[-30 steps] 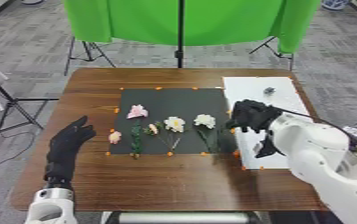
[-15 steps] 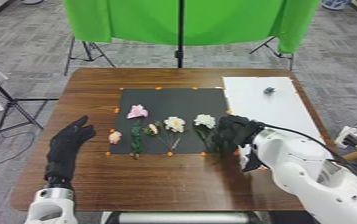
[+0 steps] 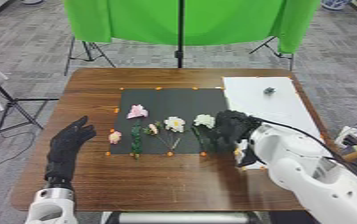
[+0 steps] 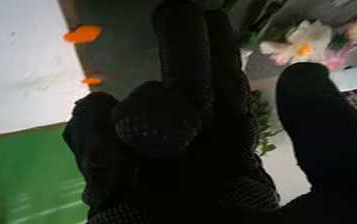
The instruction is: Arrange flowers
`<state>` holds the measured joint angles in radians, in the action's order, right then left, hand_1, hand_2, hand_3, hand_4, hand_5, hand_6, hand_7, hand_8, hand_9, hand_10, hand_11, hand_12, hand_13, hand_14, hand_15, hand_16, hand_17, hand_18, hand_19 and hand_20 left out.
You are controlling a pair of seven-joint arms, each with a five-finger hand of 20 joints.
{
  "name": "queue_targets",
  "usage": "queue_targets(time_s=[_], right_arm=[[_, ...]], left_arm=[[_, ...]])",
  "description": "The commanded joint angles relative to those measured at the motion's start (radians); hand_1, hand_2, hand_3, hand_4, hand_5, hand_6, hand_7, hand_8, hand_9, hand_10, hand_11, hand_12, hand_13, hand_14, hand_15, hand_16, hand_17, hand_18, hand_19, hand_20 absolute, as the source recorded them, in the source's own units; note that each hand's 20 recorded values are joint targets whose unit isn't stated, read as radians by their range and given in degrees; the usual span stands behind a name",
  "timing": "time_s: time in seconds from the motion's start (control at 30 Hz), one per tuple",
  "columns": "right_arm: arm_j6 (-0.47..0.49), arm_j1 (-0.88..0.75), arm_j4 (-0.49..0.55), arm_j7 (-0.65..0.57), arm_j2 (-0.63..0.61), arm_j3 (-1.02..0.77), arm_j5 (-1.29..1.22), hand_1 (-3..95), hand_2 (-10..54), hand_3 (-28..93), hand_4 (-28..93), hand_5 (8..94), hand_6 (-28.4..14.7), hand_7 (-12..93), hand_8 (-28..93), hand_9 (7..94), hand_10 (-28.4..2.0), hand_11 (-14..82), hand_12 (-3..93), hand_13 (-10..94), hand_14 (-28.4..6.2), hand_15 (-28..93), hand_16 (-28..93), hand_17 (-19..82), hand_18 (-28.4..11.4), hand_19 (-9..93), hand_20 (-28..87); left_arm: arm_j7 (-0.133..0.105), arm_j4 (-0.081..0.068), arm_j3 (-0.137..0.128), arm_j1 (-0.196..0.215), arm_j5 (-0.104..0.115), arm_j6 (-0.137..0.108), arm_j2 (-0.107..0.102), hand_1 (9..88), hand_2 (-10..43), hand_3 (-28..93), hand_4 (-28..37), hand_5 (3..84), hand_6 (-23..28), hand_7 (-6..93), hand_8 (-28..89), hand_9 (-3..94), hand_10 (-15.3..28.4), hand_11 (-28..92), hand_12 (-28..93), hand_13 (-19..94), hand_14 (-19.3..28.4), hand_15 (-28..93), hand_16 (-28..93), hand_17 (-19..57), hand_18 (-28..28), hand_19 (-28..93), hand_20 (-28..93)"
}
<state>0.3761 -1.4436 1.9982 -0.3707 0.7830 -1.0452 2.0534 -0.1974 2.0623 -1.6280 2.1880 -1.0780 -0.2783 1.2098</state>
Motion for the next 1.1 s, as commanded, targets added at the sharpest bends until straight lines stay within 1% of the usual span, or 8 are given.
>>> queue_targets(time_s=[0.03, 0.1, 0.2, 0.4, 0.47, 0.6, 0.87, 1.1], right_arm=[[0.023, 0.003, 0.007, -0.039, -0.018, -0.088, -0.034, 21.7, 6.7, 70, -10, 78.2, -0.2, 16, -9, 85.0, -15.0, 26.8, 25.8, 85, -6.7, 65, 35, 63, -14.9, 93, 60], [0.007, 0.030, -0.013, -0.058, -0.017, -0.093, -0.016, 21.4, 6.1, 69, -10, 78.3, -0.2, 16, -9, 85.0, -15.0, 26.9, 25.8, 85, -6.7, 65, 35, 63, -15.0, 93, 60], [-0.081, 0.097, -0.077, -0.093, -0.012, -0.072, 0.062, 23.2, 4.2, 67, -10, 75.8, -0.9, 16, -9, 82.0, -14.9, 25.7, 25.5, 84, -7.1, 64, 35, 61, -15.1, 93, 60], [-0.233, 0.244, -0.245, -0.138, -0.013, -0.010, 0.202, 27.7, -2.7, 66, -10, 61.4, -2.9, 13, -7, 62.4, -17.6, 17.2, 23.4, 77, -9.0, 65, 35, 57, -15.9, 93, 58], [-0.243, 0.302, -0.320, -0.162, 0.001, 0.021, 0.234, 27.6, -7.4, 70, -11, 52.9, -3.7, 12, -7, 53.1, -18.0, 14.3, 23.7, 74, -10.1, 67, 34, 56, -16.3, 93, 57], [-0.179, 0.378, -0.457, -0.183, 0.043, 0.039, 0.225, 27.5, -9.5, 72, -12, 41.1, -4.3, 10, -6, 41.5, -19.9, 10.0, 23.6, 68, -11.8, 69, 32, 53, -16.9, 93, 53], [-0.155, 0.446, -0.673, -0.122, 0.125, 0.095, 0.251, 29.1, -9.5, 71, -13, 39.3, -1.4, 10, -6, 42.8, -19.5, 10.7, 23.5, 69, -11.7, 69, 31, 53, -17.3, 93, 51], [-0.180, 0.438, -0.767, -0.097, 0.176, 0.122, 0.274, 30.7, -9.5, 71, -15, 41.7, 1.1, 13, -8, 49.0, -17.8, 13.2, 23.0, 73, -9.4, 69, 31, 55, -16.0, 93, 51]], left_arm=[[0.006, 0.002, 0.000, 0.018, -0.003, -0.004, 0.008, 25.5, -6.9, 67, -26.6, 41.9, 5.1, 11.7, -6, 43.2, 13.6, 23, 12, 31, 18.2, 34, -2, 1.8, 14.5, 16, 21], [0.006, 0.002, 0.002, 0.017, -0.004, -0.003, 0.009, 25.6, -6.9, 67, -26.6, 41.9, 5.0, 11.8, -6, 43.3, 13.6, 23, 12, 31, 18.2, 34, -2, 1.8, 14.5, 16, 21], [0.002, 0.003, 0.001, 0.020, -0.003, -0.005, 0.009, 25.6, -6.7, 67, -26.6, 41.9, 5.0, 11.8, -6, 43.2, 13.6, 23, 12, 31, 18.1, 34, -2, 1.8, 14.5, 16, 21], [0.008, 0.002, 0.003, 0.012, -0.006, -0.004, 0.006, 25.6, -6.8, 67, -26.3, 41.9, 5.1, 11.7, -6, 43.1, 13.6, 23, 12, 31, 18.2, 34, -2, 1.8, 14.5, 16, 21], [0.008, 0.002, 0.004, 0.011, -0.005, -0.006, 0.007, 25.6, -6.8, 67, -26.4, 41.9, 5.1, 11.7, -6, 43.2, 13.6, 23, 12, 31, 18.2, 34, -2, 1.8, 14.5, 16, 21], [0.009, 0.002, 0.006, 0.013, -0.008, -0.004, 0.008, 25.6, -6.8, 67, -26.4, 41.9, 5.1, 11.8, -6, 43.3, 13.6, 23, 12, 31, 18.2, 34, -2, 1.8, 14.6, 16, 21], [0.007, -0.001, 0.009, 0.009, -0.005, -0.005, 0.011, 25.9, -6.8, 66, -26.3, 41.9, 5.1, 11.6, -6, 43.2, 13.5, 23, 12, 31, 18.2, 34, -2, 1.8, 14.5, 16, 21], [0.006, -0.007, 0.014, 0.000, -0.003, 0.002, 0.011, 25.9, -6.8, 67, -26.2, 41.9, 5.1, 11.7, -6, 43.2, 13.5, 23, 12, 31, 18.3, 34, -2, 1.8, 14.6, 16, 21]])
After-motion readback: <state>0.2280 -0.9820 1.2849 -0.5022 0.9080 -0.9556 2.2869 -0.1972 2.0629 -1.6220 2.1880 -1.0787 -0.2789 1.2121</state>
